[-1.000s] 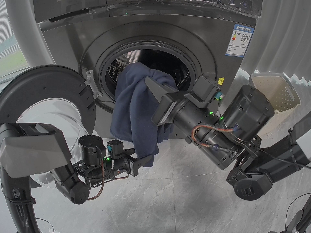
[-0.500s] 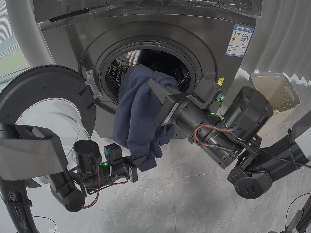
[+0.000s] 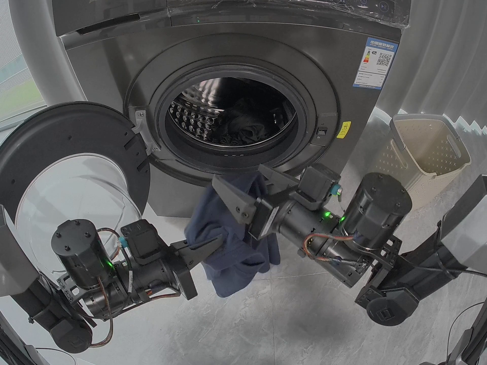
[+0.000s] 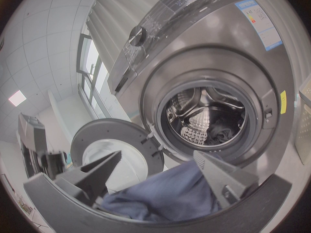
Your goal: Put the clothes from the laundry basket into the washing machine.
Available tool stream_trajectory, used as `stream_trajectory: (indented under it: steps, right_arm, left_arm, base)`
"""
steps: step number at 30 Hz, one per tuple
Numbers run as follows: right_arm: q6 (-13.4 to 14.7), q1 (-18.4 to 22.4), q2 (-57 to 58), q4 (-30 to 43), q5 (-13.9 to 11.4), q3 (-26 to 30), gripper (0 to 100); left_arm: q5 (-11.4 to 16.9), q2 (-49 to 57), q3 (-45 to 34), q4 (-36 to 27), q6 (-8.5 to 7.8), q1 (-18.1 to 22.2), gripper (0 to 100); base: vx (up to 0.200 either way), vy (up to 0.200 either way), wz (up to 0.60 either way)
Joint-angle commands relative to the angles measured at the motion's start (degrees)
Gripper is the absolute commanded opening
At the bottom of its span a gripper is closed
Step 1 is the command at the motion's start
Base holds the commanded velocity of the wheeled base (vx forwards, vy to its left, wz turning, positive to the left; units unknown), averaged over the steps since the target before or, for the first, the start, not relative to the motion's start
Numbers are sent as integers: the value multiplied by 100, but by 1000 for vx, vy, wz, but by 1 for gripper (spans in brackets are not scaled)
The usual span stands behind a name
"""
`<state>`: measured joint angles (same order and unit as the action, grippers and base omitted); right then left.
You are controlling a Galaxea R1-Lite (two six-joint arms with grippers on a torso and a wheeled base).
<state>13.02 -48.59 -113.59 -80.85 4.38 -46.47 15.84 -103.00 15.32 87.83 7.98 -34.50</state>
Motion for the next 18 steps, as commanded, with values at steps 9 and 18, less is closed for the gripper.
stream_trajectory:
  steps: [9,18]
  right_arm:
    - [-247,166,329,-458,-174,1237,100]
    - [-300,702,426,-485,-183,1729,100]
  left_arm:
    - [-371,491,472,58,265,84,0]
    - [-327,834,595,94,652,330,0]
  base:
    - [0,0,0]
    - [0,0,0]
